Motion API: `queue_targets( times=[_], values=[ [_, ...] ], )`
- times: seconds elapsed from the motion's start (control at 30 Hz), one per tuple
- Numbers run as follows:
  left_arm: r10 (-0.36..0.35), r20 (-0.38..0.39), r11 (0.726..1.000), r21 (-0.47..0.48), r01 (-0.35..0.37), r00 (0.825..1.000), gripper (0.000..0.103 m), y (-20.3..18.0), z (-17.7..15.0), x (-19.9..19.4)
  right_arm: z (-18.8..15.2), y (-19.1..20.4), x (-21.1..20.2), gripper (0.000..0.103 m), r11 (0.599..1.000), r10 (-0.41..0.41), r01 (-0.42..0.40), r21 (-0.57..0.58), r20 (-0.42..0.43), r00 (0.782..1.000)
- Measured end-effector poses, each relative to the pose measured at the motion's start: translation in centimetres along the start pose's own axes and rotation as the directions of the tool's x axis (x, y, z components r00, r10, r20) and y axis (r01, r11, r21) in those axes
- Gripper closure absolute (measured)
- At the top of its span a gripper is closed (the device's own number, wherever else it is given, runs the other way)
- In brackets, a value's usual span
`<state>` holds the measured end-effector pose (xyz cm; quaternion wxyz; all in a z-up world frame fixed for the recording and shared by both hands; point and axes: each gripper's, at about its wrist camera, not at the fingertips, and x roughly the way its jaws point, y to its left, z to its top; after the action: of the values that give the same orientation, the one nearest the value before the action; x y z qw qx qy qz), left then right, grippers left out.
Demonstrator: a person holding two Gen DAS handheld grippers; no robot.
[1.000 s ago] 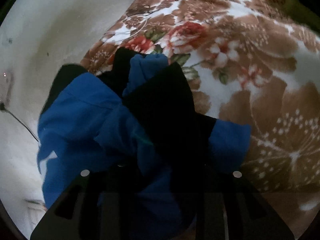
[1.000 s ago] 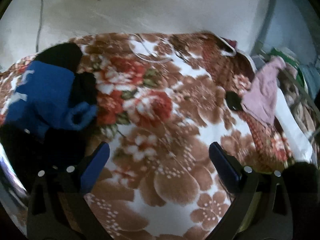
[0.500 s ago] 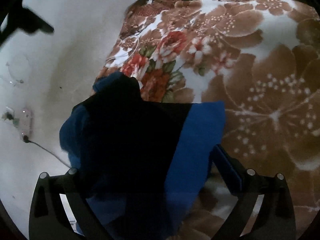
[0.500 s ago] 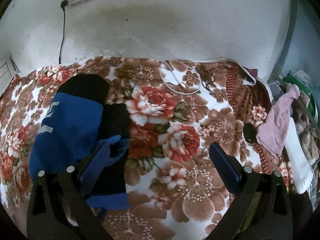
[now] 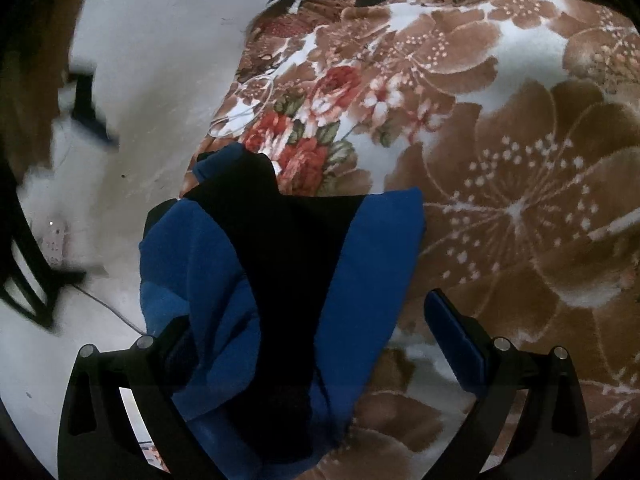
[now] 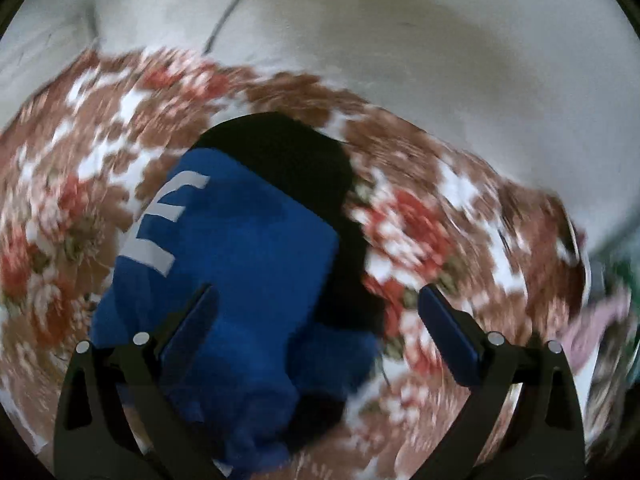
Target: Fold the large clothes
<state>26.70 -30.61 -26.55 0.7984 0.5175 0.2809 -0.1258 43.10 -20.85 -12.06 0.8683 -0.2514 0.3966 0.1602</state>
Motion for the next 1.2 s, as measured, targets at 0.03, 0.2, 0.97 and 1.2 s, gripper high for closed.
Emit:
queue_targets(
  times=[0.03,0.2,0.97,1.2],
  values=[
    [-0.005,-0.002,1.0,0.002,0.005,1.0,0.005,-0.1,0.1,0.2,0.6,0.9,1.8,0.005,0.999,0.017,-0.018,-0.029,-0.032,0.999],
    [-0.026,-0.008,1.0,0.003,0.026,1.0,0.005,-0.8,0.0,1.2,-0.6,3.0,7.9,0.005,0.99,0.068,-0.084,-0.113,-0.142,0.988],
    [-0.348,0.181,0.655,-0.655,0.377,0.92,0.005,20.8,-13.0,-2.0,-8.5,-3.2,10.3,0.005,0.976,0.219,-0.218,0.02,-0.082,0.972],
    [-0.559,0.249,0.25,-0.859,0.447,0.791,0.005,27.4,-14.4,10.8,-9.5,-4.0,11.0,0.005,0.959,0.257,-0.244,0.141,-0.083,0.963]
  ],
)
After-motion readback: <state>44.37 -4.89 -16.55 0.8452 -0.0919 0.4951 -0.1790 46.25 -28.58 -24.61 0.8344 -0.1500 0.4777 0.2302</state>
